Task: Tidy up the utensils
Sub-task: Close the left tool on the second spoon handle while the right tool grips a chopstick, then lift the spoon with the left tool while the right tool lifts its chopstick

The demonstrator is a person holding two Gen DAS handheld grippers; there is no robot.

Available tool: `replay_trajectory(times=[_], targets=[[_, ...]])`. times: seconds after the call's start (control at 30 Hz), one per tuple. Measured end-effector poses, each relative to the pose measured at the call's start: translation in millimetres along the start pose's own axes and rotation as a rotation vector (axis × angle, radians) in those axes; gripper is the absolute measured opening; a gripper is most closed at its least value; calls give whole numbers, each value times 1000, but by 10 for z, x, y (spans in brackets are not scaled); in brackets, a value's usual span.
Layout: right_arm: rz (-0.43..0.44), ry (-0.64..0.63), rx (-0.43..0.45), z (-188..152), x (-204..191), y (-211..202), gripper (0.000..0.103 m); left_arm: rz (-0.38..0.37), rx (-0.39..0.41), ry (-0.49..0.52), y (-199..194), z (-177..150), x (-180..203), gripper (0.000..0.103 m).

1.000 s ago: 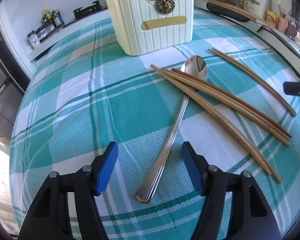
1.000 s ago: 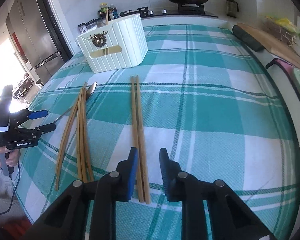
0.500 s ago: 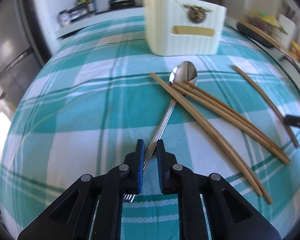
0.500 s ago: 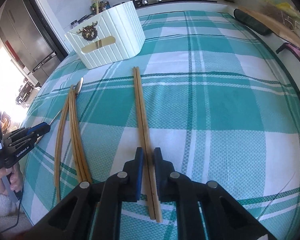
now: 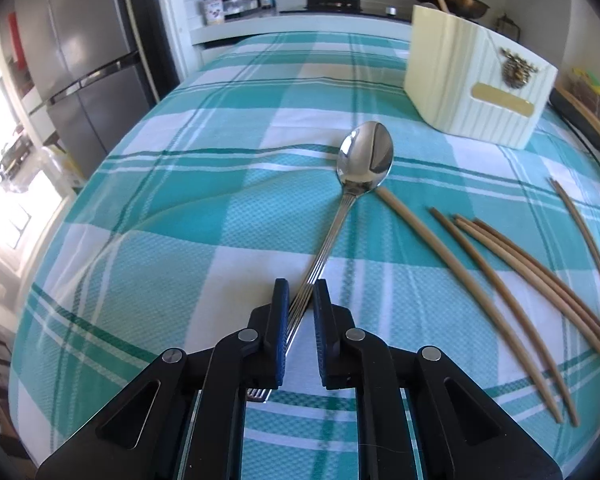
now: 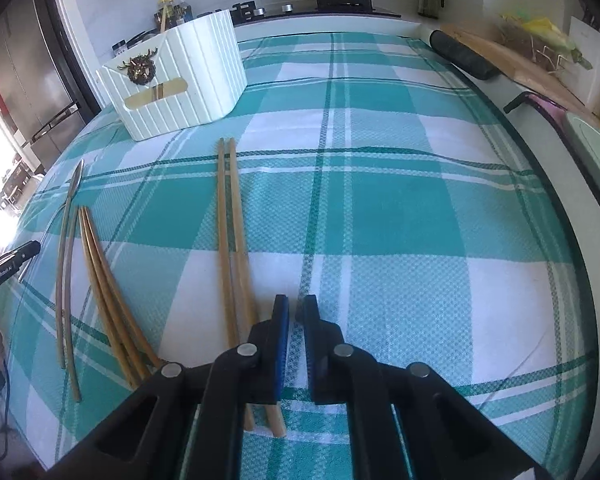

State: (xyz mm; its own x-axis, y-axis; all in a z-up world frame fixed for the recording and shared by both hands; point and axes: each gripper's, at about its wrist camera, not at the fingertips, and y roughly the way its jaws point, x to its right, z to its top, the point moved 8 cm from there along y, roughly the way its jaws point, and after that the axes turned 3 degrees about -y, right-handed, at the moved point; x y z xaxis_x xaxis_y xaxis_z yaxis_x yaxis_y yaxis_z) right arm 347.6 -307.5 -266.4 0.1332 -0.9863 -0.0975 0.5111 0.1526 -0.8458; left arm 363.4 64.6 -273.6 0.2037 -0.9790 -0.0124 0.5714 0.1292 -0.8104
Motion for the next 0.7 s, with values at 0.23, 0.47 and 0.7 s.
replay_trajectory(times=[0.23, 0.47, 0.7], targets=[[28, -67, 14, 46, -149, -32, 17, -26, -22, 18, 26, 5, -109, 11], [82, -121, -35, 187, -264, 94, 17, -36, -18, 58, 14, -19, -117, 14], [89, -154, -60, 170, -321, 119, 17, -36, -20, 56, 33, 10, -142, 21]])
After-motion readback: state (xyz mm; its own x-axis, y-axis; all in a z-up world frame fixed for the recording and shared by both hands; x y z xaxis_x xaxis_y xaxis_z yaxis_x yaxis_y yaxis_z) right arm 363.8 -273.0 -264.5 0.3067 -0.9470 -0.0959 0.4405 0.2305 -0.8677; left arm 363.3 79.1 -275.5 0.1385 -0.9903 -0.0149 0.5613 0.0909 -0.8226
